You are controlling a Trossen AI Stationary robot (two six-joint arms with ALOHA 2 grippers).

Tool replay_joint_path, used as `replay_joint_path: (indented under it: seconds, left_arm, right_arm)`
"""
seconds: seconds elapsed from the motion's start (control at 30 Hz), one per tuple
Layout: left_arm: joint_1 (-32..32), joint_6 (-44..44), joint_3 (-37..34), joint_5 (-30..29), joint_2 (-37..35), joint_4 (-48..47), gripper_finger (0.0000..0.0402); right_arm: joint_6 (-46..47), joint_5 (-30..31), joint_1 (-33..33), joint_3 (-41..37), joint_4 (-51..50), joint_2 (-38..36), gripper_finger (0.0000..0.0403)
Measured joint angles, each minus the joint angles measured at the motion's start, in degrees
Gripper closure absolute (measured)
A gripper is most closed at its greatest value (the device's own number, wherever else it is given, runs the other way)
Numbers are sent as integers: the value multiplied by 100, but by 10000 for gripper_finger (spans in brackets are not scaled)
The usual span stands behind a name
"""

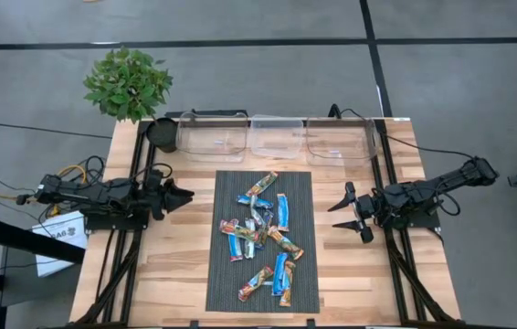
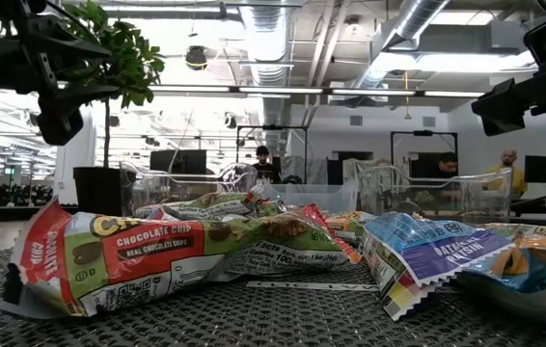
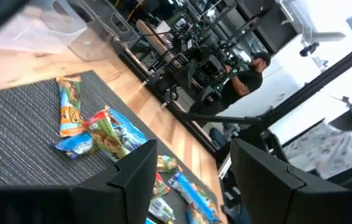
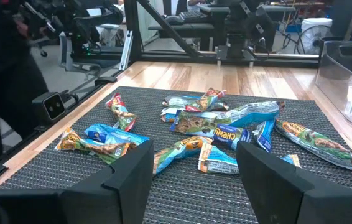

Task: Pick and place Granola Bars by type
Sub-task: Put the red granola bar into the left transparent bin

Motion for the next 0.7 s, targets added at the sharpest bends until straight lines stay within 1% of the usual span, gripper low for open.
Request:
replay_joint_path:
  seconds: [0.07, 0.2, 0.23, 0.3, 0.43, 0.53, 0.7]
  left_arm:
    - [0, -221, 0, -24, 5, 2, 205]
    - [0, -1257, 1, -187, 209, -42, 205]
    - [0, -1400, 3, -196, 295, -44, 205]
    - [4, -1485, 5, -278, 541, -52, 205]
    - [4, -1840, 84, -667, 1137, -138, 205]
    - [4, -1793, 435, -740, 1773, -196, 205]
    - [4, -1000, 1442, -744, 3083, -509, 205]
  right_arm:
    - [0, 2, 0, 0, 0, -1, 182]
    - [2, 2, 1, -1, 0, -1, 182]
    - [1, 0, 0, -1, 0, -2, 182]
    - [1, 1, 1, -2, 0, -1, 182]
    - [2, 1, 1, -1, 0, -2, 182]
    - [1, 2, 0, -1, -2, 0, 182]
    - [1, 2, 1, 0, 0, -1, 182]
